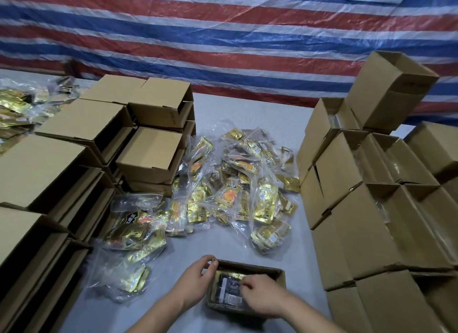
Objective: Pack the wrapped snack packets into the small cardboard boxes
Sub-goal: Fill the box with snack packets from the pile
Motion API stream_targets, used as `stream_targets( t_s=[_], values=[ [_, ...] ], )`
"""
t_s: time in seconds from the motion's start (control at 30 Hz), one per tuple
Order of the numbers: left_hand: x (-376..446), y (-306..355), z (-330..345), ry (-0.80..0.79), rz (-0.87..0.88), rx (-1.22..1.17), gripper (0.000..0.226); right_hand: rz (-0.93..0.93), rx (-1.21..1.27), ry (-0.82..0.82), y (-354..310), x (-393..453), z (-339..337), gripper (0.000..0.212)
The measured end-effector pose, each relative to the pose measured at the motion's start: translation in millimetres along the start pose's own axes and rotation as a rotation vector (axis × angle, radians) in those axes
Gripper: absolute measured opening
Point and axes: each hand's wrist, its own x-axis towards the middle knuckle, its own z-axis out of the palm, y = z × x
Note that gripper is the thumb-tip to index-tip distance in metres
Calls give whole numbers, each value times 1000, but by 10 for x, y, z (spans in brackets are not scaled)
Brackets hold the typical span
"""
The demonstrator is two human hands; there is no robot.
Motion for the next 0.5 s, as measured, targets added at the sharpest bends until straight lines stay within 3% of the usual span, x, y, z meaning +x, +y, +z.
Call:
stream_targets(
  t_s=[0.07,0.33,0.5],
  values=[
    [-6,-3,10,6,-11,1,17,-45,-41,72,44,23,-38,31],
    [45,92,-17,26,-80,-15,16,-81,-108,-7,16,99,-58,33],
    [-12,120,5,-46,-128,-44,38,-191,-6,337,60,-10,-282,15]
  ],
)
